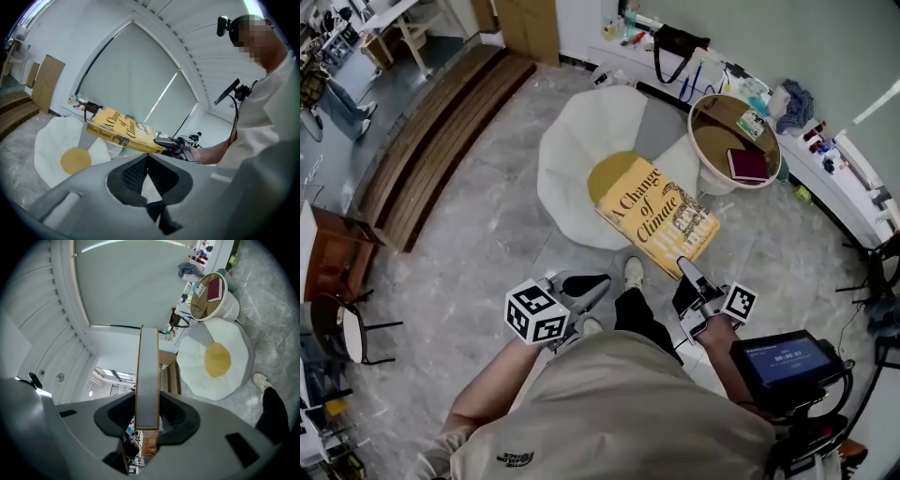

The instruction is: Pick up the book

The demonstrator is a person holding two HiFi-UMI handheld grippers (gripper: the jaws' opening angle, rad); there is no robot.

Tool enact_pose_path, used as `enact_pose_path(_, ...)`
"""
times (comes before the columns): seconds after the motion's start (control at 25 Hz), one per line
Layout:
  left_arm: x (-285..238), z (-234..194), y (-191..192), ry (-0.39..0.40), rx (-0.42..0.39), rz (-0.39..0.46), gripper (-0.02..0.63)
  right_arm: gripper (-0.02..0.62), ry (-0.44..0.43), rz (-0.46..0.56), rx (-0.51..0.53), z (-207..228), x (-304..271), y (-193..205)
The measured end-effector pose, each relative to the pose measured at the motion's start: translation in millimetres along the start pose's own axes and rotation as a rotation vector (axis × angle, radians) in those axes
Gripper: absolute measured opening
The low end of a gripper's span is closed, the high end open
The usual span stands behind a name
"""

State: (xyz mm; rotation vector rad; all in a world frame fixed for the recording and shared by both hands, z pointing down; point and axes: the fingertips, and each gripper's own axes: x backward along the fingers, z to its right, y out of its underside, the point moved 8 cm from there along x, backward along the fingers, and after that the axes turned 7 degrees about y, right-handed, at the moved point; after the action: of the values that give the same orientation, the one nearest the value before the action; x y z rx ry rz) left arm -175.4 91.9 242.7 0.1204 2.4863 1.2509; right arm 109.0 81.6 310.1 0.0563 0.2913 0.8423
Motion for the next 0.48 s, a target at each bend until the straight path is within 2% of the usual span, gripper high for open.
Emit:
enact_pose_path(0.2, 33.2, 23.8, 23.0, -0.003, -0.007, 0.027, 0.008, 0.152, 0.000, 0.012, 0.011, -8.0, 26.4, 43.2)
enact_pose_path(0.48, 44.7, 24.8, 23.4, -0.046, -0.029, 0.032, 0.008, 0.152, -0.015, -0.007, 0.028, -15.5, 26.0, 44.6)
